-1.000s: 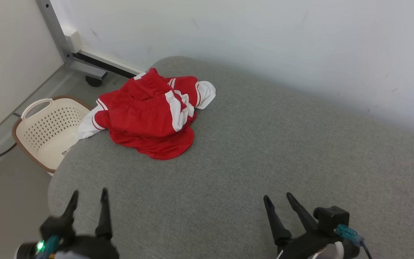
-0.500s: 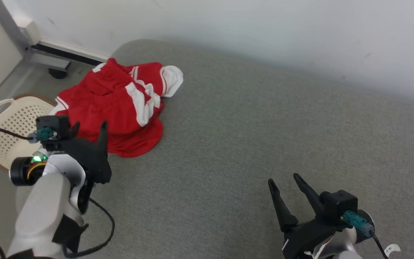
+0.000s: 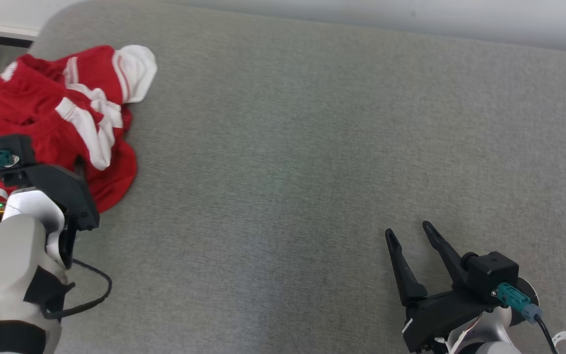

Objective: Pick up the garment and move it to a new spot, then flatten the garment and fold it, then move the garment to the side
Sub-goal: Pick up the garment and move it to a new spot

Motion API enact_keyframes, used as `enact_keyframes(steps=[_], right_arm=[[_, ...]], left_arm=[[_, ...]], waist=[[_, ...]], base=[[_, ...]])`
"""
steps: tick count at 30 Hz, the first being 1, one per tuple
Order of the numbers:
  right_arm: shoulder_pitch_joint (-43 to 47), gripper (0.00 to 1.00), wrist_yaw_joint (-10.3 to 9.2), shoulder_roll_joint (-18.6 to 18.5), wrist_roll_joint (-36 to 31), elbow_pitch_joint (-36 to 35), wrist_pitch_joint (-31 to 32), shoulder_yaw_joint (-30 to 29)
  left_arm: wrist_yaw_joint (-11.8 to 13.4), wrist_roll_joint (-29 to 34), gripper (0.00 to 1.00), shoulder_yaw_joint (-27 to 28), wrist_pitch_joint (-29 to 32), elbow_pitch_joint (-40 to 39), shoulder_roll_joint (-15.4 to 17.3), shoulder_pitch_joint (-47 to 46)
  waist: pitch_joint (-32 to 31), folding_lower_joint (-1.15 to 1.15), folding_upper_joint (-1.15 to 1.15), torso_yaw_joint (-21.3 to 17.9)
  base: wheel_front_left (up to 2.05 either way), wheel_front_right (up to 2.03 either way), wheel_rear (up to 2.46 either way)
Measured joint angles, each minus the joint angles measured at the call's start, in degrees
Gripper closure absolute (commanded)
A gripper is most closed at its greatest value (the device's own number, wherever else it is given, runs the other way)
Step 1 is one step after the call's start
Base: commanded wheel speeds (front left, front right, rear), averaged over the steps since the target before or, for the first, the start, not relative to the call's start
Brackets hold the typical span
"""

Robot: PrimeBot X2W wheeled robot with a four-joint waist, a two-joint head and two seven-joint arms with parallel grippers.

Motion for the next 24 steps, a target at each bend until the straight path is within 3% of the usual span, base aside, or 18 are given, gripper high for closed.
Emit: enact_keyframes(steps=[2,4,13,17,24], right_arm=[[0.0,0.00,0.00,0.0,0.3,-0.1,0.0,0.0],[0.0,0.00,0.00,0.0,0.7,-0.1,-0.5,0.1],[-0.5,0.00,0.00,0.0,3.1,3.0,-2.5,1.2],[-1.3,0.00,0.00,0.0,5.1,5.5,-4.2,2.0],[-1.3,0.00,0.00,0.0,8.4,9.9,-7.7,1.8]], left_arm=[[0.9,-0.1,0.05,0.1,0.1,1.2,0.3,-0.6],[1.9,0.0,1.00,-0.1,-0.4,1.8,1.0,-1.0],[3.8,1.9,1.00,-1.6,-5.0,2.9,2.6,-2.5],[5.1,2.3,1.00,-1.7,-8.0,2.1,4.2,-4.1],[4.9,2.3,1.00,-2.4,-11.5,-2.7,3.8,-8.3]], waist=[[1.0,0.00,0.00,-1.0],[1.7,0.00,0.00,-1.8],[0.6,-0.01,0.00,-2.0],[-2.3,-0.02,0.00,-1.6],[-8.5,-0.03,0.00,-1.7]], base=[[0.00,0.00,0.00],[0.00,0.00,0.00],[0.00,0.00,0.00],[0.00,0.00,0.00],[0.00,0.00,0.00]])
